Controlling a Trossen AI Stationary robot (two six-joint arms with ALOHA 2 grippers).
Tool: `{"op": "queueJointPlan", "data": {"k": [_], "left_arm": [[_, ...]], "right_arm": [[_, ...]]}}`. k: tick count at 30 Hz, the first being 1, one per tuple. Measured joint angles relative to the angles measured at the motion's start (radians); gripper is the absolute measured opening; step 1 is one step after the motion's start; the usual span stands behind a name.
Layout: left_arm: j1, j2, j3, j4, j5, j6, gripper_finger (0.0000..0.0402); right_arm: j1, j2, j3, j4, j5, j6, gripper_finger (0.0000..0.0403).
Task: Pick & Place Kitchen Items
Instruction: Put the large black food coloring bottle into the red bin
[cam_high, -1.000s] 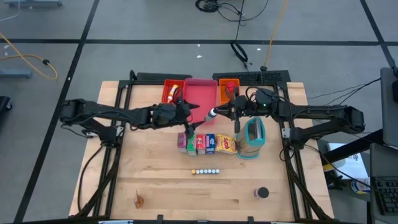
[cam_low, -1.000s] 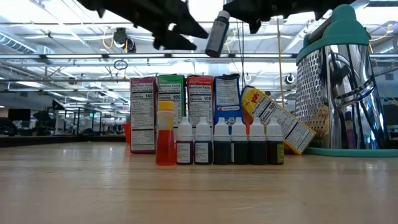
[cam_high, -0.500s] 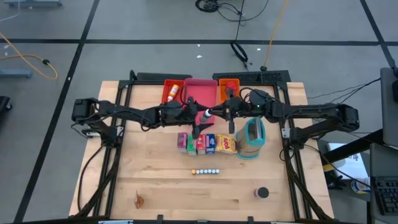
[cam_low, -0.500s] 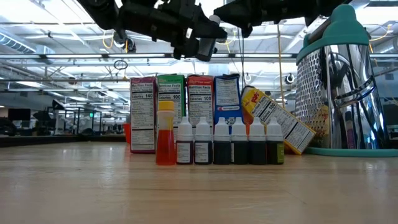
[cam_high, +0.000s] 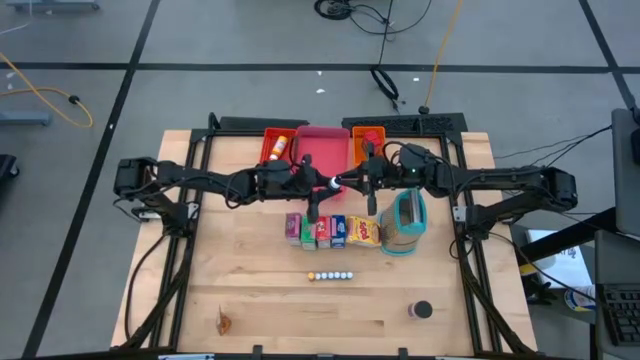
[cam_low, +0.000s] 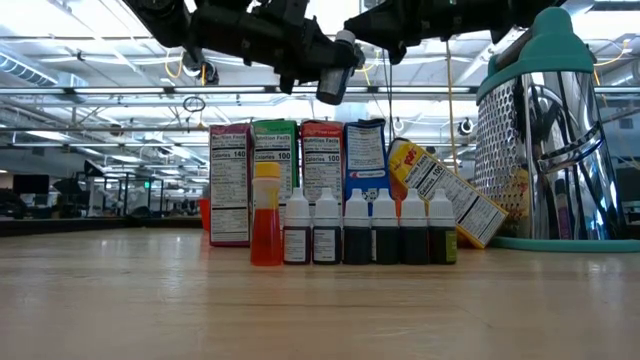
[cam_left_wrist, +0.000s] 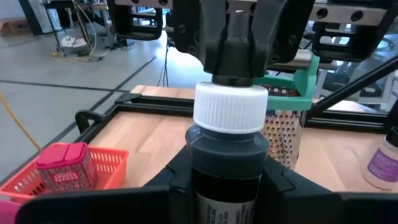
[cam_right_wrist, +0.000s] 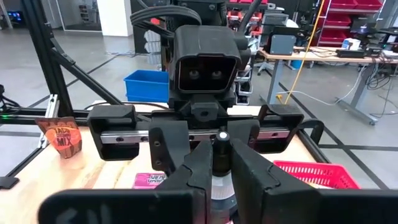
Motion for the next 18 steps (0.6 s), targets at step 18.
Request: {"op": "queueJointPlan", "data": {"k": [18], "left_arm": [[0.065,-0.116,0.000,-0.274,-0.169,-0.007,0.0085]], "right_arm": [[-0.044,-0.003,-0.001,-0.087,0.060,-0.024,0.0103]]}}
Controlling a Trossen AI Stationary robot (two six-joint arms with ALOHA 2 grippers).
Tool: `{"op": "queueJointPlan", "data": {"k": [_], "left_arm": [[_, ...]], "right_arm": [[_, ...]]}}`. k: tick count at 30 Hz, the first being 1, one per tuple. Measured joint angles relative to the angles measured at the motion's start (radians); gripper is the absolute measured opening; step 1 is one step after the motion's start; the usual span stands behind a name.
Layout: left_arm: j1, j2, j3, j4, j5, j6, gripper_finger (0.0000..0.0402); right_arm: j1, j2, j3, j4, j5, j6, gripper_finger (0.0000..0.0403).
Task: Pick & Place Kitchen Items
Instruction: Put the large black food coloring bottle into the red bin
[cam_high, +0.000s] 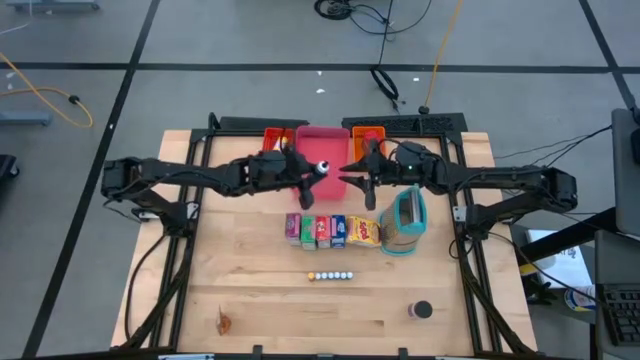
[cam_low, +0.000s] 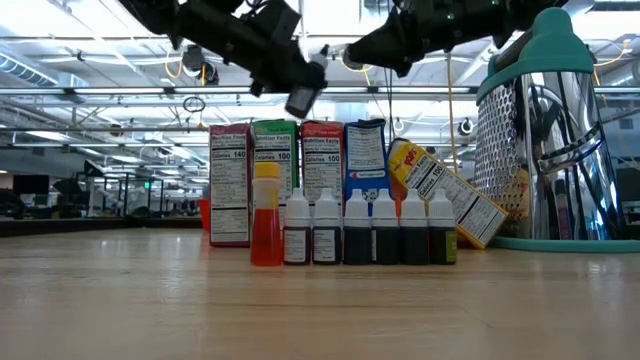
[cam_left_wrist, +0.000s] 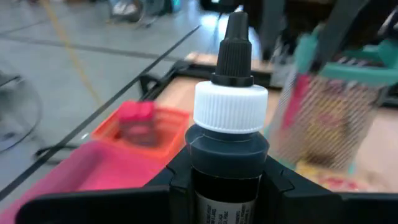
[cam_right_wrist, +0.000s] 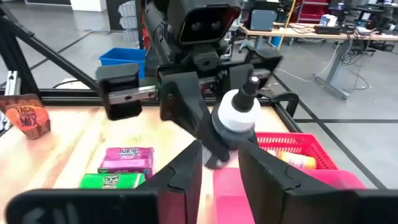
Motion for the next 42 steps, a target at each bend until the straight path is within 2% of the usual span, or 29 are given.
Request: {"op": "queueJointPlan", "data": {"k": [8,12,17,22,28,36,42], "left_arm": [[0.046,-0.079,-0.002,-0.221,-0.175,-0.009,0.0085],[0.078,-0.093,-0.037,-0.184,-0.200,-0.018,0.0085],[0.132,-0.131,-0.196,0.031,-0.198,-0.066,0.0085],[0.190,-0.141,-0.383,0.331,-0.200,-0.123,0.0085],[0.248,-0.132,-0.524,0.501,-0.209,-0.182,0.0090],[0.295,-0.130,-0.547,0.529,-0.235,-0.156,0.0084],[0.316,-0.025,-0.542,0.655,-0.235,-0.154,0.0092]], "right_arm": [[-0.008,-0.001,0.000,-0.029,-0.007,-0.001,0.0118],[-0.009,-0.001,0.000,-0.043,-0.007,-0.002,0.0117],[-0.006,-0.001,0.000,-0.073,-0.007,-0.003,0.0116],[-0.006,-0.001,0.000,-0.071,-0.008,-0.009,0.0116],[-0.006,-0.001,0.000,-0.060,-0.008,-0.019,0.0116],[-0.006,-0.001,0.000,-0.045,-0.008,-0.025,0.0116],[-0.006,-0.001,0.000,-0.022,-0.011,-0.026,0.0116]]}}
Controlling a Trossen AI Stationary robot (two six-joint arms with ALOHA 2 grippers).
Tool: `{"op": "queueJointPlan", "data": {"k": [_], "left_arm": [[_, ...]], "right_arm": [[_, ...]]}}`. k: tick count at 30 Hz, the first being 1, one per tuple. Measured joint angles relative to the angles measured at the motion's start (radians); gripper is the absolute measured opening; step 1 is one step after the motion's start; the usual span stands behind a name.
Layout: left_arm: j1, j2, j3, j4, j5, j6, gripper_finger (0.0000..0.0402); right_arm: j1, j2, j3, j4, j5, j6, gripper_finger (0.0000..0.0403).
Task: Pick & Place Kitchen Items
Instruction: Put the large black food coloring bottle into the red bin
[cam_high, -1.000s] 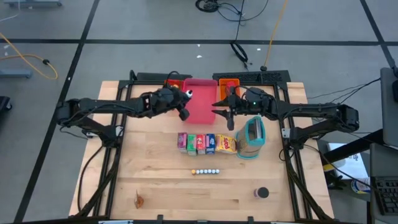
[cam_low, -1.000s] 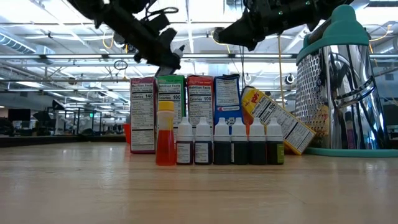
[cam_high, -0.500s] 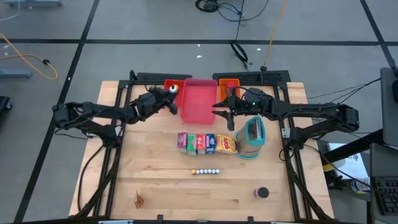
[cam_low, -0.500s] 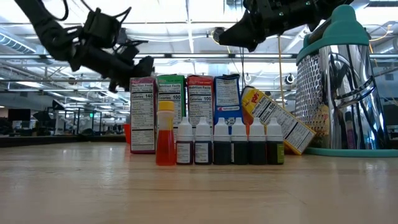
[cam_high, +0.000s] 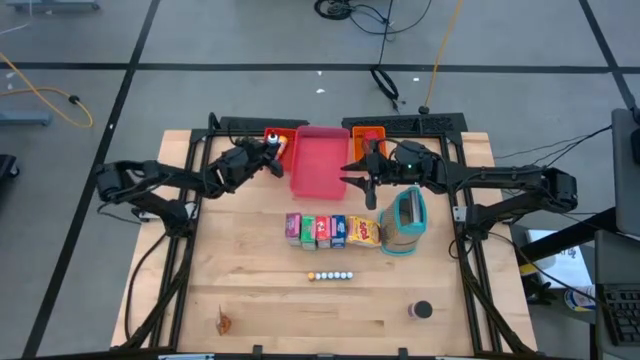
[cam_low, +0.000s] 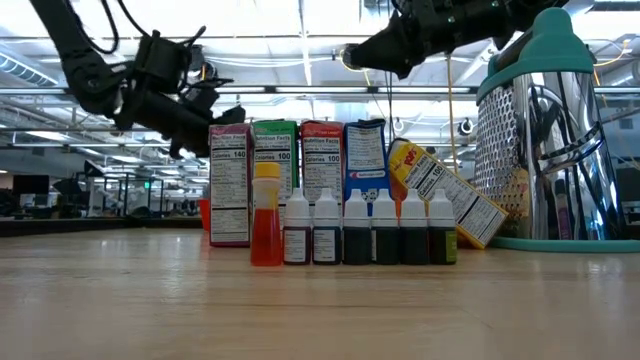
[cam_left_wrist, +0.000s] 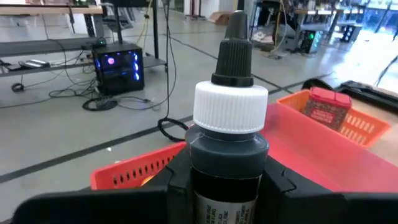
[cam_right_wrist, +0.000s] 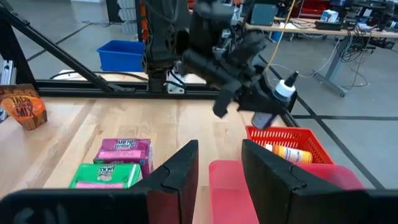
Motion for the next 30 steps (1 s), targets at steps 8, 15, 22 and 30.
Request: {"op": "queueJointPlan", "data": {"k": [8,15,22,30], "left_arm": [[0.028,0.185,0.062,0.073,0.001,0.008,0.0098],[0.047,0.322,0.136,0.076,0.004,-0.003,0.0100],[0.048,0.390,0.190,0.072,0.030,-0.001,0.0102],[0.048,0.396,0.193,0.069,0.029,-0.012,0.0128]], "right_arm": [[0.031,0.000,0.000,0.004,0.000,-0.002,0.0116],[0.065,0.000,0.000,0.007,0.002,-0.039,0.0116],[0.072,0.000,0.000,0.006,0.003,-0.054,0.0114],[0.072,0.000,0.000,0.006,0.003,-0.062,0.0114]]}}
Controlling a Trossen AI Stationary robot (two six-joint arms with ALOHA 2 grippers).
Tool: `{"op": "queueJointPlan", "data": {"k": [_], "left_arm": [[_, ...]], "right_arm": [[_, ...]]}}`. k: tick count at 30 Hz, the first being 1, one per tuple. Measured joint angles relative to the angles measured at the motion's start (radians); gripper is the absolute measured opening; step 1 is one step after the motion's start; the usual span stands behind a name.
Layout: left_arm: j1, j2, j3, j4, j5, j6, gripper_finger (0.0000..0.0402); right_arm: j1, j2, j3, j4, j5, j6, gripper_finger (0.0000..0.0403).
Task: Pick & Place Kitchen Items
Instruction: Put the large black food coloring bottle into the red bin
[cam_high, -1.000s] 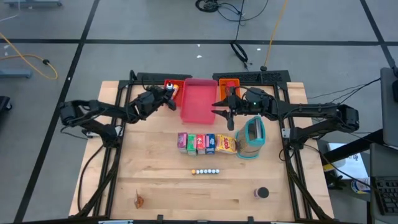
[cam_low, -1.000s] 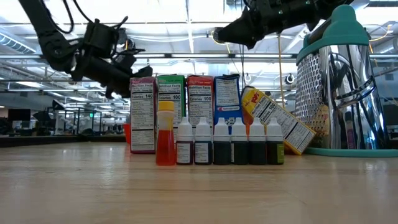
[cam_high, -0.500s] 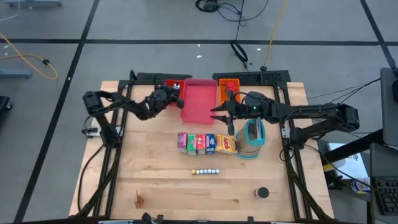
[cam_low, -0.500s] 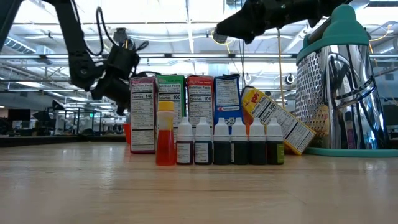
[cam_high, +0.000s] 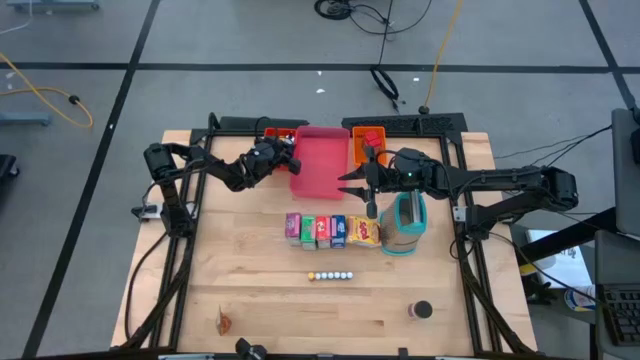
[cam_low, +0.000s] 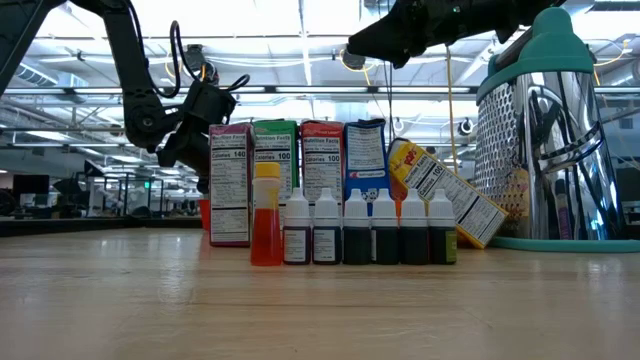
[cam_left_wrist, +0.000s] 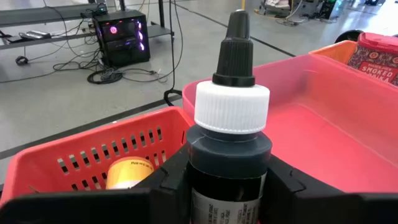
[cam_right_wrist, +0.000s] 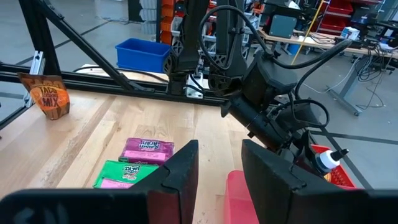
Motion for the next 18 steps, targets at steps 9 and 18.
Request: {"op": "queueJointPlan", "data": {"k": [9,18], "left_arm": [[0.000,0.000,0.000,0.001,0.000,0.014,0.0210],[0.000,0.000,0.000,0.001,0.028,0.040,0.0256]], "right_arm": [[0.000,0.000,0.000,-0.008,0.000,0.000,0.0114],[0.000,0.000,0.000,-0.023,0.000,0.000,0.0114]]}}
